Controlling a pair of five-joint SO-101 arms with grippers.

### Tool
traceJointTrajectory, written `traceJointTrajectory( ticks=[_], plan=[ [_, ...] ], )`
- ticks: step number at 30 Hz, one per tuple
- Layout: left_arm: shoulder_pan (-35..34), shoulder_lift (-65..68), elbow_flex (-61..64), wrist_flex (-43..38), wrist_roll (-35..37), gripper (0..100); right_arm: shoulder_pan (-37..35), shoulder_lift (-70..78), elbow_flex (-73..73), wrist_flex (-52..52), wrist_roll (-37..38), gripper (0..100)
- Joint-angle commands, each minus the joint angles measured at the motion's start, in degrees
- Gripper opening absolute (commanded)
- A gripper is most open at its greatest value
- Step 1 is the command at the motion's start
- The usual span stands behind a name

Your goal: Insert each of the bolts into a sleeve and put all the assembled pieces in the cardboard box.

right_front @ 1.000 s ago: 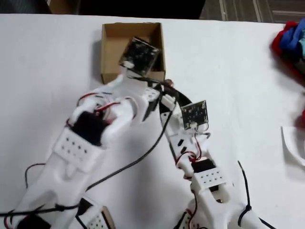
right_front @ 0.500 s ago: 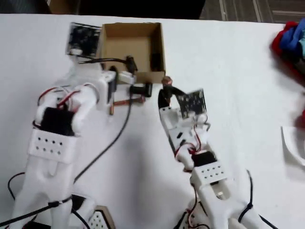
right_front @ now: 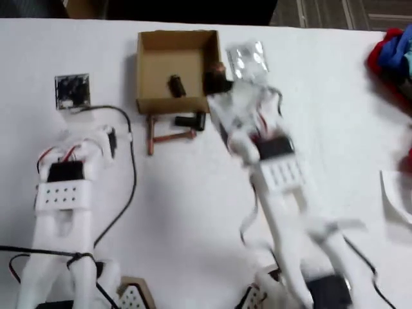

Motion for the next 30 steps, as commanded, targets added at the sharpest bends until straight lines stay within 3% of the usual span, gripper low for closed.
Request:
traceJointTrajectory(
  ticks=[1,7,13,22,30],
  plan=[
    [-3.16,-1.32,1.10,-4.66,-0.18,10,0.13,17.89,-30.59,12.35,0.00,2.0],
    [-4.04,4.04,1.19,-6.51,-0.18,10,1.89,48.84,-74.37,27.03,0.00,1.9],
    [-4.04,16.70,-0.48,-11.34,-0.18,10,1.45,74.24,-107.34,30.99,-1.58,1.9],
    [-3.96,20.92,-3.03,-11.34,-0.18,10,0.75,79.34,-102.33,21.05,-1.93,1.9],
    [-3.96,20.92,-2.95,-11.34,-0.18,10,-0.57,79.87,-94.77,18.33,-1.85,2.0]
  ],
)
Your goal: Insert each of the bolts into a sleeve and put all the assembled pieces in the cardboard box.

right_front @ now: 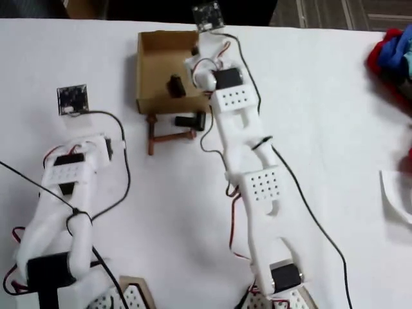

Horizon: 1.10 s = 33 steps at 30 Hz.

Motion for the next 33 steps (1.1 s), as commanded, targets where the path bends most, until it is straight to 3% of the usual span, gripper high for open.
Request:
traceJointTrajectory(
  ticks=[1,16,18,21,33],
  plan=[
    [-0.26,0.09,-2.33,-0.88,-0.18,10,-0.48,-1.27,0.62,-1.89,-0.35,2.0],
    [-0.26,0.00,-2.24,-0.62,-0.09,10,-0.40,-1.19,9.32,-10.59,-0.70,2.0],
    [-0.26,0.00,-2.51,0.35,-0.09,10,-0.13,-1.19,10.11,-11.30,-3.43,2.0],
    [-0.26,0.00,-2.59,0.53,-0.09,10,-0.04,-0.84,10.29,-11.30,-7.82,2.0],
    [-0.26,0.00,-2.59,0.53,-0.09,10,-0.40,3.38,9.67,-11.30,-7.30,2.1]
  ],
)
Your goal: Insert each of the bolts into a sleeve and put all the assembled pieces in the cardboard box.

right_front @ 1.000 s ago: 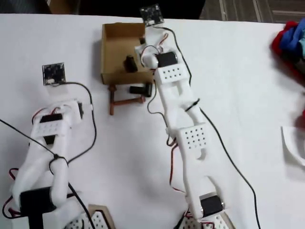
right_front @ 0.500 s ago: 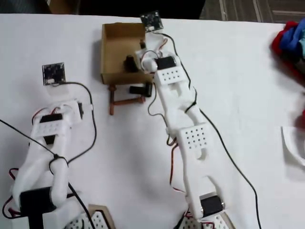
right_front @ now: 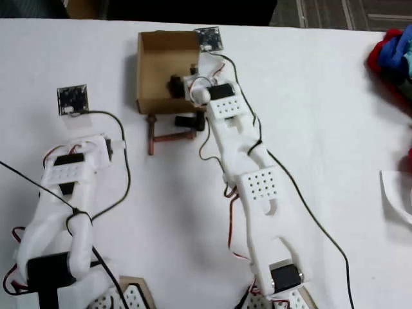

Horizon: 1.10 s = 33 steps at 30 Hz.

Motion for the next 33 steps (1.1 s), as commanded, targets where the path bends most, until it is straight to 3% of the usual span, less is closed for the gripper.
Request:
traceJointTrajectory(
  ticks=[1,8,15,23,25,27,33],
  plan=[
    [-0.26,0.00,-2.59,0.35,-0.09,10,-0.31,-1.01,-1.14,-1.27,1.23,2.1],
    [-0.26,0.00,-2.59,0.35,-0.09,10,-0.40,-1.27,-1.23,-1.01,3.87,13.5],
    [-0.26,0.00,-2.59,0.18,-0.09,10,0.13,-1.19,-11.25,0.92,4.13,10.1],
    [-0.35,0.00,-2.68,0.09,-0.09,10,0.75,-1.19,-28.22,23.34,4.04,9.9],
    [-0.44,0.00,-2.68,0.00,-0.09,10,0.66,-1.19,-32.09,30.37,4.13,5.9],
    [-0.44,0.00,-2.68,-0.09,-0.09,10,0.13,-2.07,-32.09,35.82,4.04,1.5],
    [-0.53,0.00,-2.77,-0.09,-0.09,10,-4.35,-4.53,-31.74,52.26,4.13,3.4]
  ],
)
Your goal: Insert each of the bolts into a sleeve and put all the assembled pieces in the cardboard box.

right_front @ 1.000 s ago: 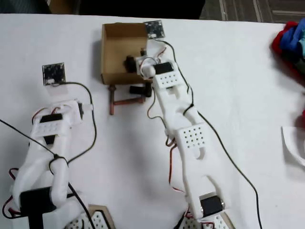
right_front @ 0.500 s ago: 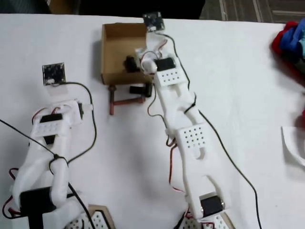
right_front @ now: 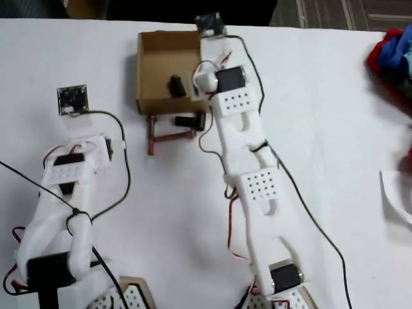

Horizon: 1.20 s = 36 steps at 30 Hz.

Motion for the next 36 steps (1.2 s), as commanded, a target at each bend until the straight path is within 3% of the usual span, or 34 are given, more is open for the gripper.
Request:
traceJointTrajectory(
  ticks=[1,7,15,21,27,36],
  plan=[
    [-0.53,0.00,-2.77,-0.09,0.00,10,-3.65,-4.44,-1.67,7.25,0.44,3.4],
    [-0.62,0.00,-2.77,-0.09,0.09,10,-4.70,-1.80,-1.76,7.34,-0.09,3.3],
    [-0.62,-0.09,-2.77,-0.09,0.09,10,-3.38,4.53,-1.67,6.99,-12.84,3.4],
    [-0.62,-0.09,-2.77,-0.09,0.00,10,-3.30,6.73,-2.20,6.99,-12.92,3.7],
    [-0.62,-0.09,-3.30,0.18,0.00,10,-3.30,6.73,-2.29,6.99,-12.92,10.6],
    [-0.62,-0.09,-3.30,0.18,0.00,10,-1.54,6.64,-2.29,6.90,-12.84,10.5]
  ],
)
